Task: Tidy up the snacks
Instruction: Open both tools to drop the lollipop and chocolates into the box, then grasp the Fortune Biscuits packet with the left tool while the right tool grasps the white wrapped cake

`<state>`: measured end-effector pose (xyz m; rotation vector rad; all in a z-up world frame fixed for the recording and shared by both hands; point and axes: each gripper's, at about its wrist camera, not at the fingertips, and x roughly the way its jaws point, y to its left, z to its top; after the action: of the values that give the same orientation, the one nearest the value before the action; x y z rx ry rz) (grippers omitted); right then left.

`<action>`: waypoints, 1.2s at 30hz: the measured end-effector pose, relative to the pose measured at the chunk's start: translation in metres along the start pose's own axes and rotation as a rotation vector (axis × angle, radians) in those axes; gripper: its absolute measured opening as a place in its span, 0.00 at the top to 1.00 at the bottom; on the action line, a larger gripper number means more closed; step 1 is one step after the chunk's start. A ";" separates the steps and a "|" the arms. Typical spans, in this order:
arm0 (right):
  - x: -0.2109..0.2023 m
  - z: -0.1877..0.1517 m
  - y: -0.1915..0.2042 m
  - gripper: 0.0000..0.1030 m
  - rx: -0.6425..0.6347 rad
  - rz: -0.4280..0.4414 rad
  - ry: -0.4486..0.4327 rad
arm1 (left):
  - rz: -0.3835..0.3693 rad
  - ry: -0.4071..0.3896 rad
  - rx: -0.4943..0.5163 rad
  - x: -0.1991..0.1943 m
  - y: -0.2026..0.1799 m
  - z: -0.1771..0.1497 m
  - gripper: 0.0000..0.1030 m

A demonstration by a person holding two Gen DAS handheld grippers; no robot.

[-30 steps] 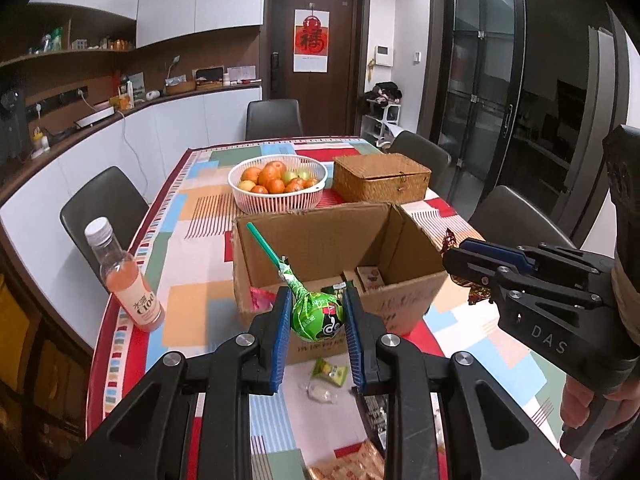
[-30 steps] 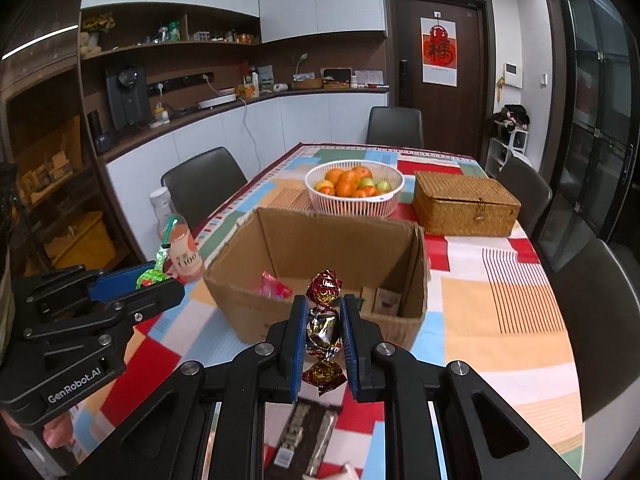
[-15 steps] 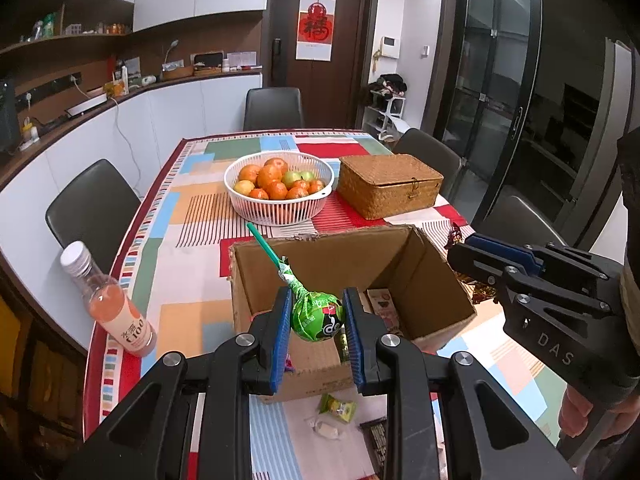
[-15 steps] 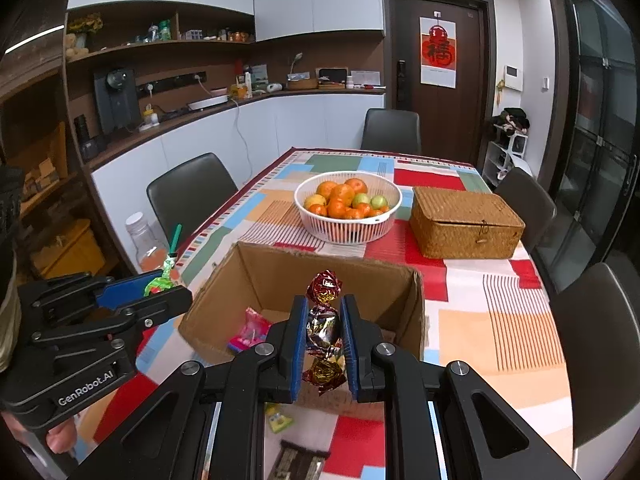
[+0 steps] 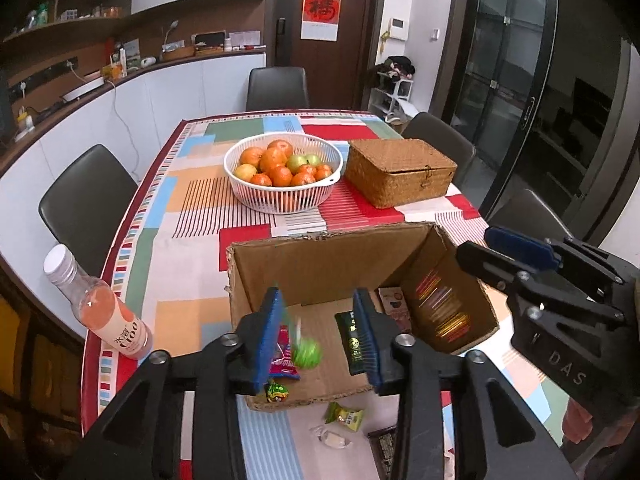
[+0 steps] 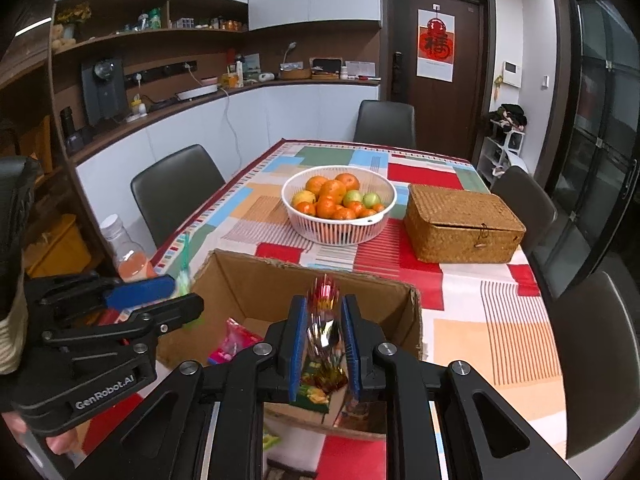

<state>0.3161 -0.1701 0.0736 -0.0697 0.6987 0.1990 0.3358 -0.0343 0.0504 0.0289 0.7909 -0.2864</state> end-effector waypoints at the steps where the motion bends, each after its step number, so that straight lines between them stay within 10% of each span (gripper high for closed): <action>1: -0.002 -0.001 0.000 0.64 -0.002 -0.002 -0.007 | 0.005 -0.004 0.002 -0.002 -0.001 -0.001 0.61; 22: -0.074 -0.088 0.026 0.45 -0.040 0.011 -0.040 | -0.005 -0.090 0.082 -0.080 -0.028 -0.104 0.42; 36: -0.063 -0.163 0.022 0.41 0.024 0.007 0.134 | -0.006 0.082 0.130 -0.059 -0.037 -0.176 0.36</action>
<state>0.1616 -0.1797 -0.0105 -0.0584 0.8351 0.1935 0.1636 -0.0321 -0.0290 0.1616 0.8533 -0.3436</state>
